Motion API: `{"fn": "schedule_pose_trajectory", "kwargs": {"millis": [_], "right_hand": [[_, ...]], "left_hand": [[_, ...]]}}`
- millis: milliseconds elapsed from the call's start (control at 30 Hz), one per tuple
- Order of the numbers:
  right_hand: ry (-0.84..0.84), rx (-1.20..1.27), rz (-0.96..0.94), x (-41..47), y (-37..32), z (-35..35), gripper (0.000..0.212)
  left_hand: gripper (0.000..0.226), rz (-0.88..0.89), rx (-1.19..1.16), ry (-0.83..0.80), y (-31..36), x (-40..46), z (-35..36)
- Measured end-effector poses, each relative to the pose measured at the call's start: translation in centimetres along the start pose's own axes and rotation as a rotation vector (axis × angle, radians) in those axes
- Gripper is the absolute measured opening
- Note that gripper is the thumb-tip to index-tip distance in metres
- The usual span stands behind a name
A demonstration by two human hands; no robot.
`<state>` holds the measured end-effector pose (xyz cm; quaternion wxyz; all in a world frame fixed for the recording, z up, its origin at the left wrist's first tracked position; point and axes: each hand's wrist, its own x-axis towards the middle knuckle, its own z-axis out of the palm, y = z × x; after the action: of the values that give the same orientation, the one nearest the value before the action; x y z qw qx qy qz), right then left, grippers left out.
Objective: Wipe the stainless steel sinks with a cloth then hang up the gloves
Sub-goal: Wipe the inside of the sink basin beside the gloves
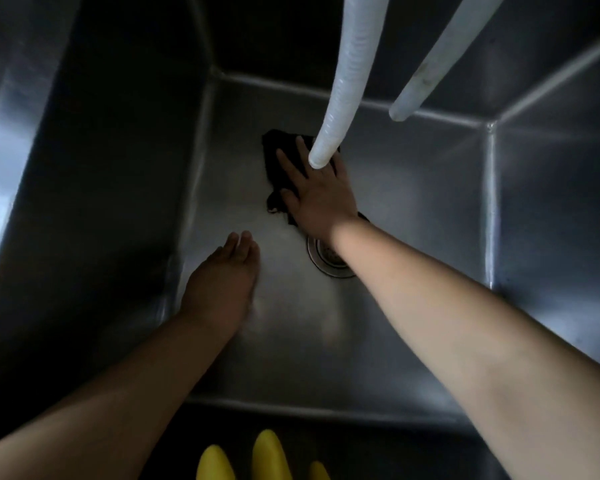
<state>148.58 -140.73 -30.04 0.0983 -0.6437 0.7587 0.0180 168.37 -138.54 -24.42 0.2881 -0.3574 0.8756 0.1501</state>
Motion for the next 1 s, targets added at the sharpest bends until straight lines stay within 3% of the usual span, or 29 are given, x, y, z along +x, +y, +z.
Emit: {"fn": "schedule_pose_trajectory", "kwargs": {"millis": [300, 433, 667, 767, 1000], "right_hand": [[-0.006, -0.03, 0.289, -5.9, 11.3, -0.3, 0.063], [-0.079, -0.052, 0.31, -11.9, 9.3, 0.2, 0.069], [-0.311, -0.148, 0.141, -23.7, 4.3, 2.1, 0.085], [-0.334, -0.102, 0.186, -22.2, 5.3, 2.1, 0.088], [-0.173, -0.061, 0.36, -10.3, 11.2, -0.2, 0.086]], "left_hand": [[0.08, -0.018, 0.039, 0.009, 0.2, -0.1, 0.2], [0.078, -0.017, 0.036, 0.001, 0.3, -0.3, -0.3], [0.082, -0.031, 0.032, -0.019, 0.7, -0.5, -0.9], [0.081, -0.036, 0.041, -0.007, 0.8, -0.3, -0.8], [0.087, -0.034, 0.068, 0.029, 0.8, -0.2, -0.1]]}}
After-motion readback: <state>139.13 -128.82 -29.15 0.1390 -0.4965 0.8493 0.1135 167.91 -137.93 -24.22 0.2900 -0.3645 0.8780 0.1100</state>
